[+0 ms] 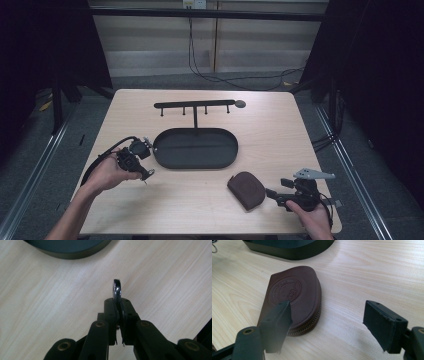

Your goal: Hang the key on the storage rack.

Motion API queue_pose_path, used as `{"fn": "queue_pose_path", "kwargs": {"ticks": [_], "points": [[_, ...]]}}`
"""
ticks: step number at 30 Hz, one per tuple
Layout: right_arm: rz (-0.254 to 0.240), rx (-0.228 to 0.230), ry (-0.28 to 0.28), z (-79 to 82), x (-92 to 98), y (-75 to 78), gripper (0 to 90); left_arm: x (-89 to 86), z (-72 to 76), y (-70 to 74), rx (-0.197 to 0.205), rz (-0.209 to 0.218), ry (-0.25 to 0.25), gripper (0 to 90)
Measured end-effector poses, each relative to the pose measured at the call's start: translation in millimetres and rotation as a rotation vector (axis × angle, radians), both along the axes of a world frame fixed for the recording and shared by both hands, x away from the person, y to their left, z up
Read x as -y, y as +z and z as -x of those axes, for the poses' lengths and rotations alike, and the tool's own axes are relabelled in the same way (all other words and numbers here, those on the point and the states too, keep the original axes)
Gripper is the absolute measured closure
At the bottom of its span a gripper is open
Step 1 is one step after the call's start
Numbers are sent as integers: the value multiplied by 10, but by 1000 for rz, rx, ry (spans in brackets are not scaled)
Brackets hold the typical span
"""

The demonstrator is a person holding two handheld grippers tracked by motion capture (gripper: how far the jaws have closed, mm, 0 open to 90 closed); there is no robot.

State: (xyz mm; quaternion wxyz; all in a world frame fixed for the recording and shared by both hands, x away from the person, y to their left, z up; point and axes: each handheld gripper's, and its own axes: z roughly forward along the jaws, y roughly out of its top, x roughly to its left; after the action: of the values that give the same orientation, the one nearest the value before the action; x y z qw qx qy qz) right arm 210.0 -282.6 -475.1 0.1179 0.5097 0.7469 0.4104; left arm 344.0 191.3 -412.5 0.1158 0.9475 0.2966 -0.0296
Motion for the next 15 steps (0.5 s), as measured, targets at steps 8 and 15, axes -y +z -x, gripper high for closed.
{"fn": "queue_pose_path", "kwargs": {"ticks": [8,15], "points": [[0,-3,-1,3,-1,2,225,1,-15,152,9,34,15,854],[-4,-1,4,0,-1,0,225,1,-38,290,13,14,1,854]]}}
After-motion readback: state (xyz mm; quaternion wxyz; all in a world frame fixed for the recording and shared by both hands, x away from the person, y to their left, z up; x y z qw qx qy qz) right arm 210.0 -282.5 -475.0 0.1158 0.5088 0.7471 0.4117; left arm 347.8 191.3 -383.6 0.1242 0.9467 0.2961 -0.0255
